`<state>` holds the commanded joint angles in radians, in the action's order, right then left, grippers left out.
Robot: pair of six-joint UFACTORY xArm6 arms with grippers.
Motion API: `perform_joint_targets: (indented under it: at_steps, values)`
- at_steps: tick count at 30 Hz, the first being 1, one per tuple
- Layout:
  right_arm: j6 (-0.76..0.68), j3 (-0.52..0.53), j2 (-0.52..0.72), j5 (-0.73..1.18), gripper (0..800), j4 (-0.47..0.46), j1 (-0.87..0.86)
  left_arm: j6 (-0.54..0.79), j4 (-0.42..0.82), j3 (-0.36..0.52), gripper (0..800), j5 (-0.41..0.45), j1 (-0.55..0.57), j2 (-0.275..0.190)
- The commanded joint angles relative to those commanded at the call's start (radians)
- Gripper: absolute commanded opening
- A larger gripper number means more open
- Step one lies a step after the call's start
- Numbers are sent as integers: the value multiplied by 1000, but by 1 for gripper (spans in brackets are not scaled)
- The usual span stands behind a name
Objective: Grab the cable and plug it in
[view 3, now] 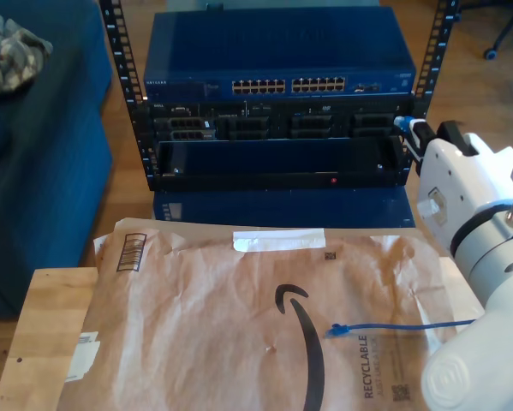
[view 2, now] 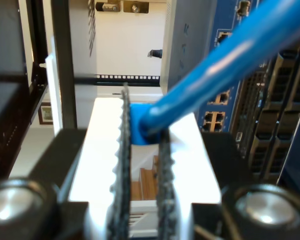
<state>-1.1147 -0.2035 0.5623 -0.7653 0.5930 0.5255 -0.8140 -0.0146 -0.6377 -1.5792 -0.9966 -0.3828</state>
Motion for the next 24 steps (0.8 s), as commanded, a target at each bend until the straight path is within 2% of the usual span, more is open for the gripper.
perform_joint_targets:
  at_steps: [5,12,16,18,20,21,24]
  values:
    - [-2,0,0,0,4,2,0,163,52,60,799,35,-187,-3]
    - [0,3,0,0,4,6,0,388,60,78,800,55,-384,-29]
    - [-2,3,0,0,4,8,0,450,77,94,800,52,-442,-49]
    - [-2,5,0,0,3,8,0,468,95,141,800,55,-468,-72]
    - [-2,9,0,0,3,8,0,474,124,219,800,87,-477,-120]
    - [-2,14,0,0,3,8,0,474,137,258,800,132,-477,-141]
    - [-2,20,2,0,3,8,-2,477,150,334,799,253,-502,-153]
